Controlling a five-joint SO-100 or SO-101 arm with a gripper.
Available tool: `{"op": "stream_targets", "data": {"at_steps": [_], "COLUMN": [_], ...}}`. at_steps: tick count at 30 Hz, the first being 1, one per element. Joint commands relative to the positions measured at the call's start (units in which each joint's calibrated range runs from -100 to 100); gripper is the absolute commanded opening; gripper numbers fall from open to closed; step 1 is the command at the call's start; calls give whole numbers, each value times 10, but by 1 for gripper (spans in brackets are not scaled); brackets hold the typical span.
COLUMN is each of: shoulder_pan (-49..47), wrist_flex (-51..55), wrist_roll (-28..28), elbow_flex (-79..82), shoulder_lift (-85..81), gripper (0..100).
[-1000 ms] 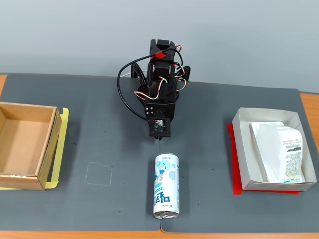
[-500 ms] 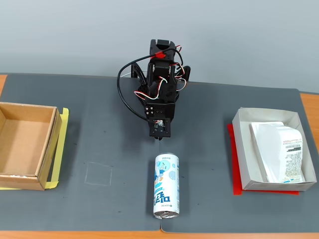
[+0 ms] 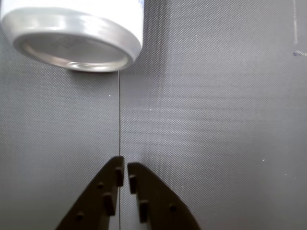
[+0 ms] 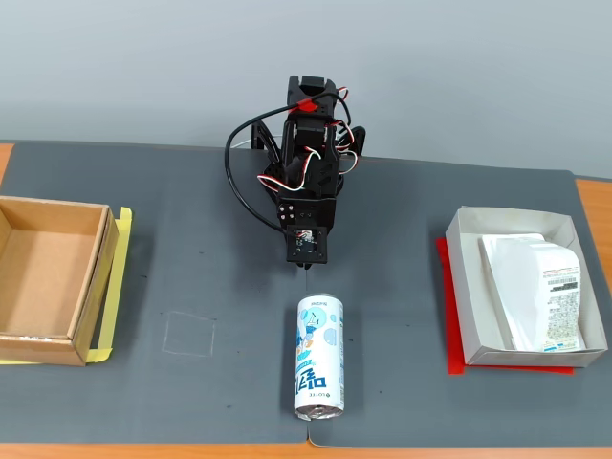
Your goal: Pick the can and put it in the brown box
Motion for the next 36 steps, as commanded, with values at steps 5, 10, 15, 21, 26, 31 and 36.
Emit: {"op": "stream_targets", "data": {"at_steps": [5, 10, 15, 21, 26, 31, 36], "shoulder_pan": [-4, -4, -4, -2, -4, -18, -56], "wrist_flex": [2, 2, 2, 1, -68, -120, -123], "wrist_roll": [-3, -2, 0, 1, 1, 1, -3], "elbow_flex": [-31, -31, -32, -60, -140, -247, -377], "shoulder_lift": [-3, -3, -3, 27, 120, 247, 372], "gripper": [1, 1, 1, 1, 1, 1, 1]}}
